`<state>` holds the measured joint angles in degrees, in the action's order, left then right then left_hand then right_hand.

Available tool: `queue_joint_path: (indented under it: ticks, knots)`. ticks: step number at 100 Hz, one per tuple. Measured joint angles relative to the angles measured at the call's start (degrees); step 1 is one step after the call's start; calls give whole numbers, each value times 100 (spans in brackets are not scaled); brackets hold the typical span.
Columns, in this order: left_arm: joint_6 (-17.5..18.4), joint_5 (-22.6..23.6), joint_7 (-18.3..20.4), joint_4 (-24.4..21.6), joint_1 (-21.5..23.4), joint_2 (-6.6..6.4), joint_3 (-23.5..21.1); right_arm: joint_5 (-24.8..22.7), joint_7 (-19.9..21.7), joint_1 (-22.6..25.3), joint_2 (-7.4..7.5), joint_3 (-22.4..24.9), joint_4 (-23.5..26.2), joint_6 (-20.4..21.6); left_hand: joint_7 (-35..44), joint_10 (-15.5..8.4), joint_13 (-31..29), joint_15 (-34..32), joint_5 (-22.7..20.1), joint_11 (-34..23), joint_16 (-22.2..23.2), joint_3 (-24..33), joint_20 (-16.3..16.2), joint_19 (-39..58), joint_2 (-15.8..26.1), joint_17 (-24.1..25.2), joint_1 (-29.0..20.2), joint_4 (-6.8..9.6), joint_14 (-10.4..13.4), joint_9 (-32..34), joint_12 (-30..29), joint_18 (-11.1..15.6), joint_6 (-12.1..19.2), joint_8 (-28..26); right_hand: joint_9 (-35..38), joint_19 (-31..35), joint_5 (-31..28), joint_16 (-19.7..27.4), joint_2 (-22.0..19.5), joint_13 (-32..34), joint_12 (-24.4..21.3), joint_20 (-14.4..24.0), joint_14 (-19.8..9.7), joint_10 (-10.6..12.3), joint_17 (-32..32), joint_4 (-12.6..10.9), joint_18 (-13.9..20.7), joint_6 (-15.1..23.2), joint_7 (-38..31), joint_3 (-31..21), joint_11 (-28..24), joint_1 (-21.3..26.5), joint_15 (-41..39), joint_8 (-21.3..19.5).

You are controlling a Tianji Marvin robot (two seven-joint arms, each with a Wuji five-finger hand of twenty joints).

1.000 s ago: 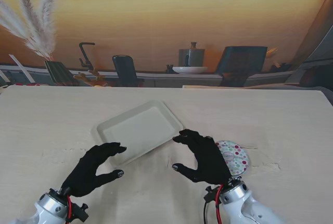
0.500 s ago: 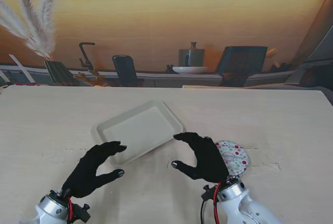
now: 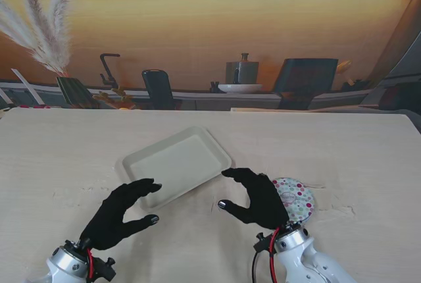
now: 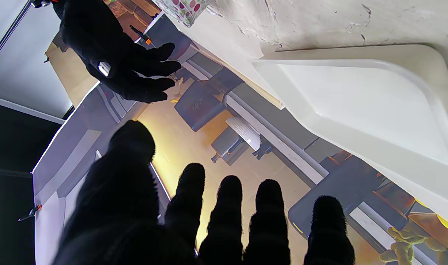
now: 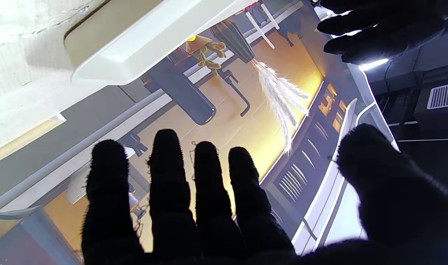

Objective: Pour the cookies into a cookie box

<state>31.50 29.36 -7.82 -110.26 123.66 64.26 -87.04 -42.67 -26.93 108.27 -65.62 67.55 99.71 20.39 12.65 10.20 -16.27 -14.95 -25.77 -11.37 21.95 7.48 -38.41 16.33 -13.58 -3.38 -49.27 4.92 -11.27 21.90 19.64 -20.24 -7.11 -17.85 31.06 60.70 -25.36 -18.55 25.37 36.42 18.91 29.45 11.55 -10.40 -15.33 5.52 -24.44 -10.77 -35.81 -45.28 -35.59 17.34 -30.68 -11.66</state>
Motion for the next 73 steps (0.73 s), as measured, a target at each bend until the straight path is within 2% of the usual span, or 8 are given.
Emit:
queue_joint_path:
  ticks: [11, 14, 18, 73]
  knots:
    - [0, -25, 14, 1, -7, -1, 11, 211, 12, 40, -27, 7, 21, 21, 1, 0, 0, 0, 0, -6, 0, 62, -1, 128, -1, 51, 8, 0, 0, 0, 0, 0, 0, 0, 0, 3, -62, -41, 0, 3, -1, 1, 3, -3, -4, 0, -4, 0, 9, 0, 7, 0, 10, 0]
    - [0, -28, 19, 2, -10, -1, 13, 317, 36, 53, -34, 9, 33, 36, 1, 0, 0, 0, 0, -7, 1, 66, -1, 143, -1, 54, 8, 0, 0, 0, 0, 0, 0, 1, 0, 7, -62, -42, 0, 2, -1, 1, 126, -4, -4, 0, -4, 0, 12, 0, 7, 0, 17, 0]
    - [0, -28, 22, 2, -14, -1, 14, 378, 64, 72, -43, 16, 51, 51, 1, 0, -7, -16, 0, -14, 1, 67, -1, 287, -1, 92, 8, 0, 0, 0, 0, -1, 0, 1, 0, 60, -62, -42, 0, 3, -1, 1, 129, -4, -4, 0, -4, 0, 12, 0, 7, 0, 17, 0]
    - [33, -34, 23, 11, -29, -1, 16, 265, 132, 129, -49, 53, 93, 24, 6, 0, -103, -75, 0, -78, 4, 125, 84, 700, -1, 183, 8, 0, 0, 54, 0, -2, 0, 1, 0, 62, -62, -42, 0, 4, -1, 57, 139, -5, -5, 0, -6, 0, 78, 51, 11, 0, 17, 0]
